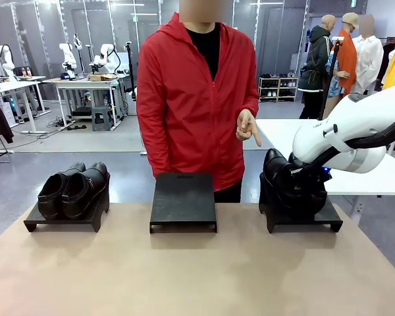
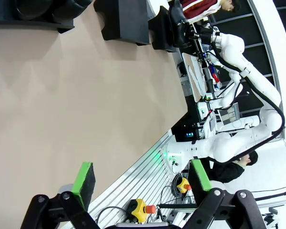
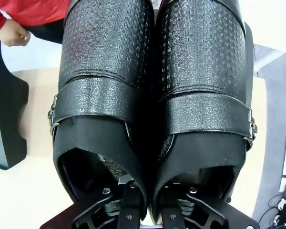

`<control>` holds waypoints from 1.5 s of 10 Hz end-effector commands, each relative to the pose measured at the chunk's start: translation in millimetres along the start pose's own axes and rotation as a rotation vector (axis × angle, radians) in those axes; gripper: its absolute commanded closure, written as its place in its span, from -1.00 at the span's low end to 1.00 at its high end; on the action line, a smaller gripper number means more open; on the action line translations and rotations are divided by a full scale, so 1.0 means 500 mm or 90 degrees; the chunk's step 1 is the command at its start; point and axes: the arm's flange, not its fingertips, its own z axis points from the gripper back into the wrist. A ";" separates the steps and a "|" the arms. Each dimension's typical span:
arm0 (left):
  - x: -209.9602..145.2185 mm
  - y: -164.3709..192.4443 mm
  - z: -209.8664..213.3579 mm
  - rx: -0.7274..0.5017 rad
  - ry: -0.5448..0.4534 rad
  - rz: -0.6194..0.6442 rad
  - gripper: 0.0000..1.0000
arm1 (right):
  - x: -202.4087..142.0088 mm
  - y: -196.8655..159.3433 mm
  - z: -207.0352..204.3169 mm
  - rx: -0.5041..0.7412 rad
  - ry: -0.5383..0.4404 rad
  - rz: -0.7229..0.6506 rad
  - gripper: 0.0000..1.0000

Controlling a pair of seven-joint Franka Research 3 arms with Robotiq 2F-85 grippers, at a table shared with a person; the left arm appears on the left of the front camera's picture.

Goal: Place the shoes on the stand as instructed by the person.
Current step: Pick up another pair of Shoes and place it on the Shoes Stand indicated by the person.

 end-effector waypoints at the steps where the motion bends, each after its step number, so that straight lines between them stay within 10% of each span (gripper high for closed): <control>1: -0.007 -0.001 0.001 -0.004 0.007 -0.011 -1.00 | 0.022 0.002 0.006 -0.012 -0.024 -0.022 0.82; 8: -0.007 -0.001 0.001 -0.004 0.007 -0.011 -1.00 | 0.025 -0.010 -0.004 -0.011 -0.022 -0.033 0.82; 13: -0.007 -0.001 0.001 -0.004 0.007 -0.011 -1.00 | 0.019 -0.011 -0.005 -0.014 -0.013 -0.035 -1.00; 15: -0.007 -0.001 0.001 -0.004 0.007 -0.011 -1.00 | 0.019 -0.014 0.000 -0.012 -0.014 -0.035 -1.00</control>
